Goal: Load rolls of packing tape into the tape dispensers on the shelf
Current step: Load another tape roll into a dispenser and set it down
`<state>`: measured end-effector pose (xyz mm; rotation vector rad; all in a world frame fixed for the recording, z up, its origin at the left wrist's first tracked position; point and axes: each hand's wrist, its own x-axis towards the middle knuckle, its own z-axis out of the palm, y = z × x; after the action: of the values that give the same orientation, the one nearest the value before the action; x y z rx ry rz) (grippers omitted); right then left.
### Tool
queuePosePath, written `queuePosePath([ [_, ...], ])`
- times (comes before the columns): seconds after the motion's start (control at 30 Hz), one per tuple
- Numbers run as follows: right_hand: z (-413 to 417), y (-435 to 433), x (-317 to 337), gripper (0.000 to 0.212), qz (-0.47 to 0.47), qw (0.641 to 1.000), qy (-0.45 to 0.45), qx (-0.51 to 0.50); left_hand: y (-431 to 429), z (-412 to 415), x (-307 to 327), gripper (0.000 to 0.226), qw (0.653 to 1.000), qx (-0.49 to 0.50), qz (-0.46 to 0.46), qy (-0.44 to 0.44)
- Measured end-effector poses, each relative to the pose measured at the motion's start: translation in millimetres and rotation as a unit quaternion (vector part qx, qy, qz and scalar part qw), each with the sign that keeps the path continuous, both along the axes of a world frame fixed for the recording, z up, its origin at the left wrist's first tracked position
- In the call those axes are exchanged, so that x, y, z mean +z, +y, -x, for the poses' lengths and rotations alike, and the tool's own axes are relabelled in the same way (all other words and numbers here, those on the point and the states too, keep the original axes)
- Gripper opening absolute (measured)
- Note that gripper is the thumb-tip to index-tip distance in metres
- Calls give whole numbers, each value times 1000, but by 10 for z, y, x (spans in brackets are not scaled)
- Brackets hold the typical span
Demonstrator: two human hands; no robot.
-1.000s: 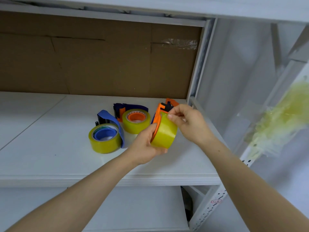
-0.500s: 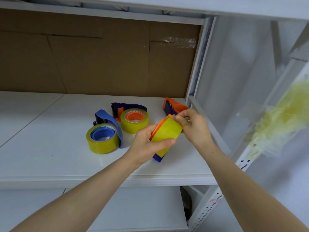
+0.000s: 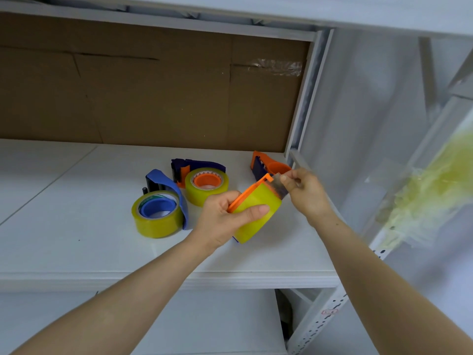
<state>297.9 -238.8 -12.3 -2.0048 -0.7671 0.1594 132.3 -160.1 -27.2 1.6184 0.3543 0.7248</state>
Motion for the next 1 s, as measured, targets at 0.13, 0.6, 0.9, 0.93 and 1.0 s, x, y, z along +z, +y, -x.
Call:
queuePosePath([
  [0.13,67,-2,16,13,-80,982,167,39,0,16,18,68,1000,-14,16,18],
  [0.6,87,-27,140,10,52,992,-115,3,65,-87,130,14,982,-39,97,158],
  [0.9,63,-79,368,5,-70,989,-15,128,16,-69,180,31,990,-5,52,134],
  [0.93,53,-88,393,5,-76,987,13,144,2,-70,177,31,990,-1,50,130],
  [1.0,6,-113,449,7,-71,979,83,171,-10,-71,171,33,992,4,46,121],
])
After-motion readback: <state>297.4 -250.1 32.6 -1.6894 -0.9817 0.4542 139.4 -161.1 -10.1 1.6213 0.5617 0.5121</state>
